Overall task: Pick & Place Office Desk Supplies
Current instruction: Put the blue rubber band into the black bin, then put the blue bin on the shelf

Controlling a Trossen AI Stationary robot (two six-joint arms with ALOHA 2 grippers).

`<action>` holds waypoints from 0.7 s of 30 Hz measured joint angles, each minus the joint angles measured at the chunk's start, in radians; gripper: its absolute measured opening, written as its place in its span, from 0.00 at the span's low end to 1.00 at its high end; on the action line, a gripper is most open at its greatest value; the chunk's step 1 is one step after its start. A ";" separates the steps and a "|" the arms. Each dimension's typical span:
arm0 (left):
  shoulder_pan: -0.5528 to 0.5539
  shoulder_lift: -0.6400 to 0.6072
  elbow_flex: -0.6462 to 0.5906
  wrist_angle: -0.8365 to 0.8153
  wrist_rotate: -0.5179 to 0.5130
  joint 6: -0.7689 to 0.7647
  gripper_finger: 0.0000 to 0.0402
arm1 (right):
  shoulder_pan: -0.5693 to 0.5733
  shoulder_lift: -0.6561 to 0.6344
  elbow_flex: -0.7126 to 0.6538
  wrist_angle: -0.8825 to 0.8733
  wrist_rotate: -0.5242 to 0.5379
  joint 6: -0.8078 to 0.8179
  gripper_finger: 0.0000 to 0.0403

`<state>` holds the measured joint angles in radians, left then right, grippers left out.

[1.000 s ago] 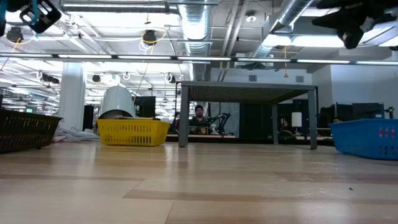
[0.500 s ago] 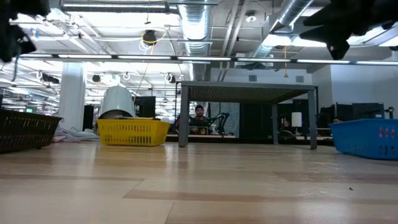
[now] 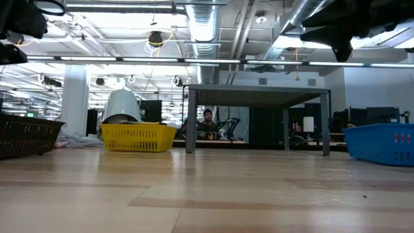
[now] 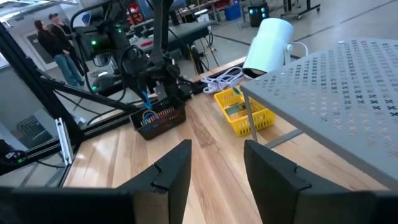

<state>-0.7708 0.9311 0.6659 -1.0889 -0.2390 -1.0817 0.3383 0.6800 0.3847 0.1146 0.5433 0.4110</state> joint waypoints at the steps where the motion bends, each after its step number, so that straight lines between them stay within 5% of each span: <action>1: 0.000 0.008 0.000 0.000 0.000 0.000 0.00 | 0.000 0.000 0.000 0.000 0.000 0.000 0.36; 12: 0.040 0.056 0.000 0.005 -0.042 0.000 0.05 | 0.002 0.007 0.000 0.016 -0.001 0.015 0.36; 21: 0.088 0.051 0.000 0.008 -0.009 0.003 0.26 | 0.002 0.007 0.000 0.041 -0.035 0.007 0.36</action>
<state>-0.6827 0.9817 0.6659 -1.0813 -0.2480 -1.0782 0.3405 0.6872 0.3851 0.1558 0.5082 0.4176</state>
